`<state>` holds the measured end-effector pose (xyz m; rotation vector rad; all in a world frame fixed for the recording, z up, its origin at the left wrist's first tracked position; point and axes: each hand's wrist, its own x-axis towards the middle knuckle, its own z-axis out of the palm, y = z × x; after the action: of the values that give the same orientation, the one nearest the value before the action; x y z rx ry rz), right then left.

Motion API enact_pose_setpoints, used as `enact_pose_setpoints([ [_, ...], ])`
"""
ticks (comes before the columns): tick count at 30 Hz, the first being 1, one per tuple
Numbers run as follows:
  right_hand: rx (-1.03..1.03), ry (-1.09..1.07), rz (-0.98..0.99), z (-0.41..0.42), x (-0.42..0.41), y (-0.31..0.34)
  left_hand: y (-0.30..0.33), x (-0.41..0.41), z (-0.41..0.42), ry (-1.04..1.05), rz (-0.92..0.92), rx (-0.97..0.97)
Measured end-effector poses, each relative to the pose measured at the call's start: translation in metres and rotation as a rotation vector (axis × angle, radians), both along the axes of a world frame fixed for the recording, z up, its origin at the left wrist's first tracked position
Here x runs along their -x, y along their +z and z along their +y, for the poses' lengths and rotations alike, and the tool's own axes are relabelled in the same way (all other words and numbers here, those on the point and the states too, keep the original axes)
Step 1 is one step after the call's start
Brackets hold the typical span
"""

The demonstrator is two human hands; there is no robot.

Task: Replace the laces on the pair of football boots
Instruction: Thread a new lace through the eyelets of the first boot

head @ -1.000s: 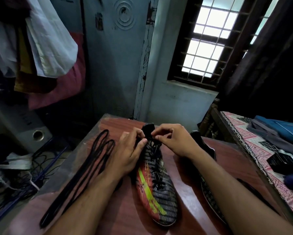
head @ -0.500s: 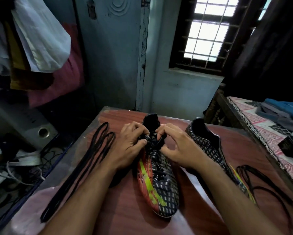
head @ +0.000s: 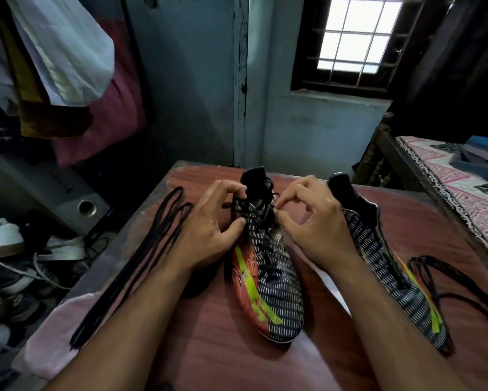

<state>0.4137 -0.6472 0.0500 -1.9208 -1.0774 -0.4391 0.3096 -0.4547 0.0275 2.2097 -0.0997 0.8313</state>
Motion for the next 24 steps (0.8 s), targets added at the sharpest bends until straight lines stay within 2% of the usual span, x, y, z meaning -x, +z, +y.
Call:
enact_pose_setpoints([
  [5,0.123,0.127,0.041,-0.005,0.009,-0.005,0.003,0.002,-0.003,-0.011,-0.053,-0.138],
  [17,0.104,0.081,0.096,-0.004,0.016,-0.013,0.006,0.004,-0.015,0.028,-0.071,-0.287],
  [24,0.115,-0.005,0.006,0.003,0.023,-0.016,0.009,0.006,-0.024,0.005,-0.016,-0.398],
])
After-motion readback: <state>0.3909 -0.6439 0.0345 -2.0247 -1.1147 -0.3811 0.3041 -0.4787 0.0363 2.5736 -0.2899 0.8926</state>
